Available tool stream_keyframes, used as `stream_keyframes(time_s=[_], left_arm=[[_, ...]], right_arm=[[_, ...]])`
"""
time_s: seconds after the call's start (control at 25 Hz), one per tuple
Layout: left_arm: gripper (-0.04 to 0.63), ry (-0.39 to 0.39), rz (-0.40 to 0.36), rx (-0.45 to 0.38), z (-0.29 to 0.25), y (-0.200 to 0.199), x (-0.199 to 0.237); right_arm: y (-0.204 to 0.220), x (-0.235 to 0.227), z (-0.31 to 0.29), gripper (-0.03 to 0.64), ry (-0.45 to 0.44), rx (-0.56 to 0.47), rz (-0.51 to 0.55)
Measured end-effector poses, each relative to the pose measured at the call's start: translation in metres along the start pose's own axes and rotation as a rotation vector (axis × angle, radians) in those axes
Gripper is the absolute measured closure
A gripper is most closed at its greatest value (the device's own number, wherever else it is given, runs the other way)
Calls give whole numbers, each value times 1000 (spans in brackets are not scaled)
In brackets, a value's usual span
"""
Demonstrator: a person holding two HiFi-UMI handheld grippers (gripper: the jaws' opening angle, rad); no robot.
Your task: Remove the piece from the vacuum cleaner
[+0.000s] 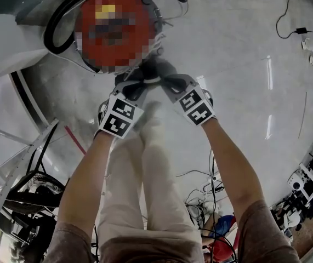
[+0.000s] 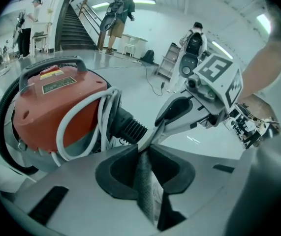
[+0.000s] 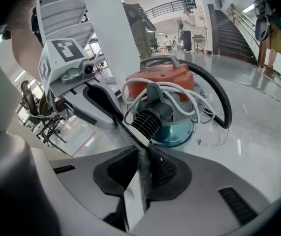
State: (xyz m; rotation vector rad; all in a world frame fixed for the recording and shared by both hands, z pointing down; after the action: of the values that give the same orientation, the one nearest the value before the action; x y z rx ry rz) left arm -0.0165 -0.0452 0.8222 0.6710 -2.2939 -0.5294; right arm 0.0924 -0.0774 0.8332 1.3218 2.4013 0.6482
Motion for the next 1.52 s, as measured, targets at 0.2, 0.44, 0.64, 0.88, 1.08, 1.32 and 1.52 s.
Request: stream_keyframes(time_s=[0.2,0.44,0.64,0.88,1.08,1.32,1.52], left_arm=[[529,5,21,4,0,4,-4],[532,36,4,24,-3,21,-18],[532,36,-22,31,3,15,-24],[532,25,-54,9,43,-21,-39],[531,25,-88,-4,97,-62,-65],[531,8,-125,-63,171,-118,-100],[532,-7,-140,-130,236,-167,-131]], right_arm=[[3,4,3,565,-9,26,-20],[21,23,11,569,-36,54,-10],[19,27,24,571,-11,41,-59],[-17,24,63,571,13,0,-96],[-60,27,118,569,42,-41,-135],[-127,30,198,569,86,-132,-172],[-181,32,266,569,116,-212,-187]])
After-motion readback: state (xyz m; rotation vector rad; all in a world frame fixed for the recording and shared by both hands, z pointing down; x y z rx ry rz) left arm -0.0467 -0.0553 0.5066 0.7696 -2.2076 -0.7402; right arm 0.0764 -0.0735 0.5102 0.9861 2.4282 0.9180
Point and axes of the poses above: the fingertips, and each gripper's own axes: z backward along the fingers, x to its left, y out of its underside, the point moved 5 cm from there along z, backward along the fingers, and after that the axes turned 12 degrees about y, right-handed, at the moved point
